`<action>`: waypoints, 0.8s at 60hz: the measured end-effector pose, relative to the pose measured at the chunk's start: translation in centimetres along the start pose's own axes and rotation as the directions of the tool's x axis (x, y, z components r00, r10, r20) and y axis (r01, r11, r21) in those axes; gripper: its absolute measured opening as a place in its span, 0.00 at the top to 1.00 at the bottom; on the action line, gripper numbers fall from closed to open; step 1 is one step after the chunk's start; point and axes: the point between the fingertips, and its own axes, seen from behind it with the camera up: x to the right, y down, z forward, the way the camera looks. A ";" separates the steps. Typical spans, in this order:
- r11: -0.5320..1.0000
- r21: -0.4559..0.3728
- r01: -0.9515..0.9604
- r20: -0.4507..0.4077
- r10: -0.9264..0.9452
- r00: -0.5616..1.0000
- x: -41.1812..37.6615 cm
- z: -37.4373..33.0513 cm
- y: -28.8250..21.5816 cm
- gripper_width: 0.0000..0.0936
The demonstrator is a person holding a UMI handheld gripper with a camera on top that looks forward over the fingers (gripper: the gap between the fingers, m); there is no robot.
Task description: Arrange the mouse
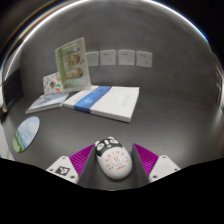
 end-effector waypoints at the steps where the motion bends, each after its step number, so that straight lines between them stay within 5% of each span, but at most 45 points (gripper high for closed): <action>1: 1.000 0.003 -0.013 -0.009 0.013 1.000 0.3 0.0 -0.1 0.21; 3: 1.000 -0.008 -0.024 -0.038 0.024 0.999 1.1 0.0 0.1 0.36; 12: 0.999 0.002 -0.042 -0.105 0.042 0.994 1.6 0.0 0.0 0.44; 15: 0.998 0.006 -0.059 -0.131 0.059 0.990 1.8 0.0 -0.1 0.53; 21: 0.994 0.021 -0.104 -0.210 0.106 0.972 2.4 -0.8 -0.6 0.56; 27: 0.980 0.140 -0.138 -0.255 0.171 0.952 -0.2 -4.1 -4.1 0.57; 37: 0.955 0.284 -0.092 -0.261 0.169 0.951 -14.1 -9.1 -11.0 0.57; 48: 0.966 0.250 -0.071 -0.196 0.122 0.973 -32.8 -5.2 -9.9 0.57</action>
